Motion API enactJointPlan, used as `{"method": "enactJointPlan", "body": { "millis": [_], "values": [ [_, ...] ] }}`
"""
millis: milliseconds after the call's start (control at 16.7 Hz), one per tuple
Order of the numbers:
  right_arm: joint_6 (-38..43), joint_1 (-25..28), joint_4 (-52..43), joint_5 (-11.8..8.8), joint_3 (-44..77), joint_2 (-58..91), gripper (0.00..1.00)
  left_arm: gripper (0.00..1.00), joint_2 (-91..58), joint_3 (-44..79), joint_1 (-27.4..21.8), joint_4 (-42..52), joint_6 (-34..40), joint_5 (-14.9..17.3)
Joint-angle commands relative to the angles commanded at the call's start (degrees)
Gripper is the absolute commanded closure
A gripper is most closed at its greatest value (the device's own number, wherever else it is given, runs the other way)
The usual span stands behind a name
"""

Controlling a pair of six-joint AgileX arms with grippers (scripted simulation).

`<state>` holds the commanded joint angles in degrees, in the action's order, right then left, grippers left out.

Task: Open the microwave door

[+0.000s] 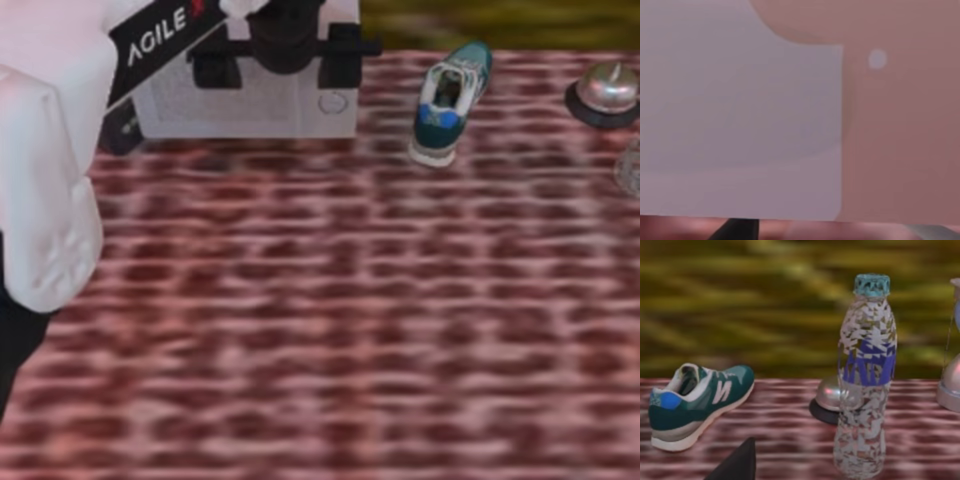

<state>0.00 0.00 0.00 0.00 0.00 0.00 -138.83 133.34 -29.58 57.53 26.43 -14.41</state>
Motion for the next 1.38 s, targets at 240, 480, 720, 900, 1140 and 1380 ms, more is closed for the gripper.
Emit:
{"method": "enactJointPlan", "body": {
  "millis": [240,480,720,900,1140,1380],
  "values": [
    [0.0,0.0,0.0,0.0,0.0,0.0,0.00,0.30,0.0,0.0,0.0,0.0,0.0,0.0],
    [0.0,0.0,0.0,0.0,0.0,0.0,0.00,0.60,0.0,0.0,0.0,0.0,0.0,0.0],
    [0.0,0.0,0.0,0.0,0.0,0.0,0.00,0.90,0.0,0.0,0.0,0.0,0.0,0.0],
    [0.0,0.0,0.0,0.0,0.0,0.0,0.00,1.00,0.0,0.0,0.0,0.0,0.0,0.0],
    [0.0,0.0,0.0,0.0,0.0,0.0,0.00,1.00,0.0,0.0,0.0,0.0,0.0,0.0],
    [0.0,0.0,0.0,0.0,0.0,0.0,0.00,1.00,0.7,-2.6,-1.0,0.1,0.5,0.6]
  ]
}}
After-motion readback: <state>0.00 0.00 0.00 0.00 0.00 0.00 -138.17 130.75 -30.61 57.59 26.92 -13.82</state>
